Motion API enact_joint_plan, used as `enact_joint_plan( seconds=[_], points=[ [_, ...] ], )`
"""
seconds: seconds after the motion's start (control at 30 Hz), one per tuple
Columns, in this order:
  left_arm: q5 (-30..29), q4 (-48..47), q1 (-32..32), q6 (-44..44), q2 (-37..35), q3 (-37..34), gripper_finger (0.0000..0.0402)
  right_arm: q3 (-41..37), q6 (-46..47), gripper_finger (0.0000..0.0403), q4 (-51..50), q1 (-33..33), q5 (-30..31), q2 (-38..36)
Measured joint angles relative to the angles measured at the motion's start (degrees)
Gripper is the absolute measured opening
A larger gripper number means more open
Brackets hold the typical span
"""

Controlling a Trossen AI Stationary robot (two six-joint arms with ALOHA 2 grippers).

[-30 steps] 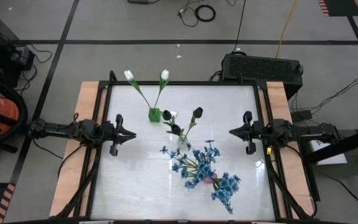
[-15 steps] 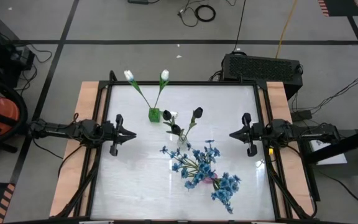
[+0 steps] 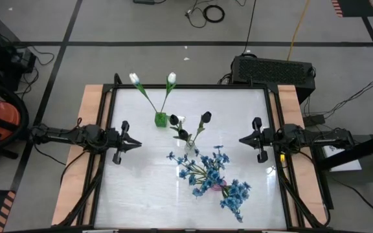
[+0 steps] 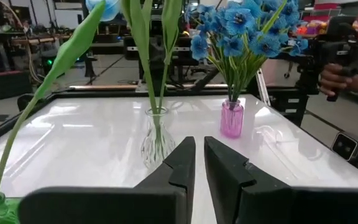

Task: Sort flowers into vase by color
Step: Return to Home Position

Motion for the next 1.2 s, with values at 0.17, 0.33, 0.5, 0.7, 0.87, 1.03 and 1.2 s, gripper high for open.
enact_joint_plan(
  seconds=[0.17, 0.33, 0.5, 0.7, 0.87, 1.03, 1.2],
  points=[
    [0.2, 0.0, 0.0, 2.4, 0.0, 0.0, 0.001, 0.0, -0.1, 0.0, 0.0, 0.0, -0.1, 0.0],
    [0.1, 0.0, 0.0, 2.9, 0.0, 0.0, 0.0004, 0.0, -0.2, 0.0, 0.0, 0.0, -0.1, 0.0],
    [0.1, 0.1, 0.0, 3.5, -0.9, 0.0, 0.0002, 0.0, -0.2, 0.0, 0.0, 0.0, -0.2, 0.0],
    [-1.1, 0.1, 0.0, 4.2, -1.9, 0.0, 0.0001, 0.0, -0.3, 0.0, 0.0, 0.0, -0.2, 0.0],
    [-1.3, 0.0, 0.0, 4.6, -1.9, 0.0, 0.0001, 0.0, -0.3, 0.0, 0.0, 0.0, -0.2, 0.0],
    [-1.4, 0.0, 0.7, 4.0, -1.9, 0.0, 0.0001, 0.0, -0.3, 0.0, 0.0, 0.0, -0.2, 0.0],
    [-1.6, 0.0, 2.5, 4.0, -1.9, 0.0, 0.0, 0.0, -0.3, 0.0, 0.0, 0.0, -0.2, 0.0]
  ],
)
